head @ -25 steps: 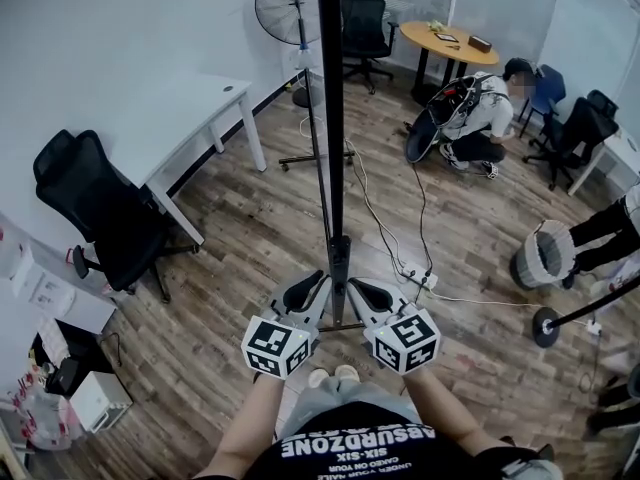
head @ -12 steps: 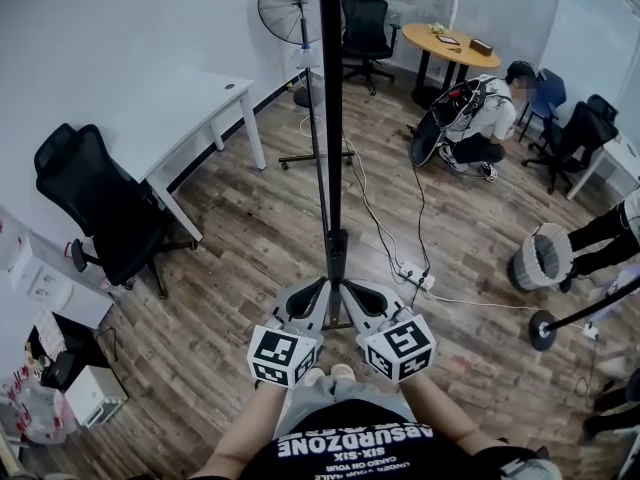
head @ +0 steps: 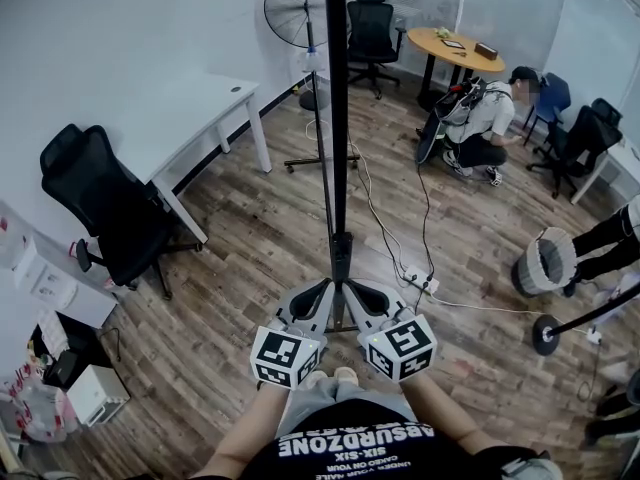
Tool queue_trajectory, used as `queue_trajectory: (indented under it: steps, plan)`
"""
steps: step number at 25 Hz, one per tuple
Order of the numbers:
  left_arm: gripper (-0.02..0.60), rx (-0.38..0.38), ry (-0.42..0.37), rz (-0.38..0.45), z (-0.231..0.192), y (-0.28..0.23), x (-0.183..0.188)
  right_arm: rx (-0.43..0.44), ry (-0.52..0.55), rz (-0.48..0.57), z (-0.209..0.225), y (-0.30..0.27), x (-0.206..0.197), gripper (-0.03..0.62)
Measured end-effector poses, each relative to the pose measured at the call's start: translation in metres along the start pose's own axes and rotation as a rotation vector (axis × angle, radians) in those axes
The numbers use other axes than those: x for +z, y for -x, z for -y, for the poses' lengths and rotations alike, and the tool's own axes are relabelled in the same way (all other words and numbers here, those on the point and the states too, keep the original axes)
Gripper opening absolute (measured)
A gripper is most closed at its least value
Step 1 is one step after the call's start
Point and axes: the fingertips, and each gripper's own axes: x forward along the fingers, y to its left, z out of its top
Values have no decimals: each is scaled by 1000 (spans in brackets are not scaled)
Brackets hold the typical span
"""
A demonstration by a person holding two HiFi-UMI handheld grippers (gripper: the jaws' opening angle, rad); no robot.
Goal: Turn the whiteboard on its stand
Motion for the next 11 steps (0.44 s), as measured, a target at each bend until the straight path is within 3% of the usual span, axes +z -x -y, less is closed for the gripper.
queue_trajectory:
  steps: [11]
  plan:
    - [6,-2,4,2,-5,-2,1,-5,-17,3,2,-4,0,-2]
